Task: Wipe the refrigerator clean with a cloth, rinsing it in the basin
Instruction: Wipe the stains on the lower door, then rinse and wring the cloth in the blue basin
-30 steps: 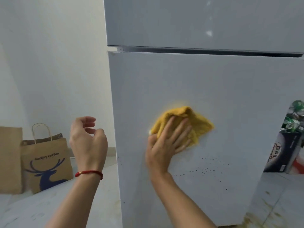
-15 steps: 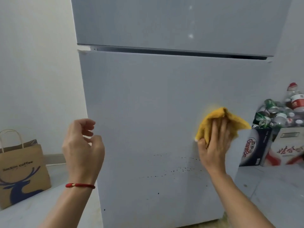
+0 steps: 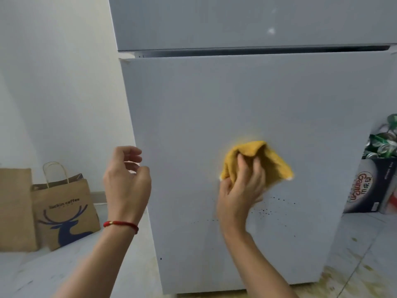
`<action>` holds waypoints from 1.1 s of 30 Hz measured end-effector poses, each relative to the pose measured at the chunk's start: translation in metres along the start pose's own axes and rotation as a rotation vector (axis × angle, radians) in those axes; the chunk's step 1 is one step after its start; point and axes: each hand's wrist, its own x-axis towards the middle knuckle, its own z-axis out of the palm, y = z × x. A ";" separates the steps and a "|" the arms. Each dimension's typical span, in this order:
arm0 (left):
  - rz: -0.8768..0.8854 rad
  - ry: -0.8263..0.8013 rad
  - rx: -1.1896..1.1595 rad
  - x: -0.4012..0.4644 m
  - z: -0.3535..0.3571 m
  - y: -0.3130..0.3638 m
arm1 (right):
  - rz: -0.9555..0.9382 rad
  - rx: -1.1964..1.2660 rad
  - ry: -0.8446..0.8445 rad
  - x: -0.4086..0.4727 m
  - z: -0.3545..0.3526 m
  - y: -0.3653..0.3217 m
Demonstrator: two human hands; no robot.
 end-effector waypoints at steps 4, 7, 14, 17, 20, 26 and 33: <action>-0.187 -0.029 -0.022 0.003 -0.032 -0.017 | -0.407 -0.084 -0.228 -0.067 0.051 -0.056; -0.191 -0.032 0.071 -0.004 -0.072 -0.040 | -0.488 0.113 -0.579 -0.108 0.073 -0.089; -0.528 -0.087 0.131 -0.002 -0.175 -0.121 | 0.754 0.913 -1.259 -0.147 0.079 -0.164; -0.903 -0.314 0.014 0.012 -0.223 -0.136 | 1.103 1.030 -1.430 -0.159 0.095 -0.200; -1.037 -0.481 -0.090 0.020 -0.263 -0.145 | 1.315 1.105 -1.610 -0.181 0.118 -0.223; -1.086 -0.369 -0.128 0.018 -0.324 -0.182 | 1.280 1.088 -1.932 -0.228 0.159 -0.274; -1.118 -0.023 -0.051 -0.013 -0.405 -0.198 | 0.687 0.977 -2.295 -0.288 0.191 -0.353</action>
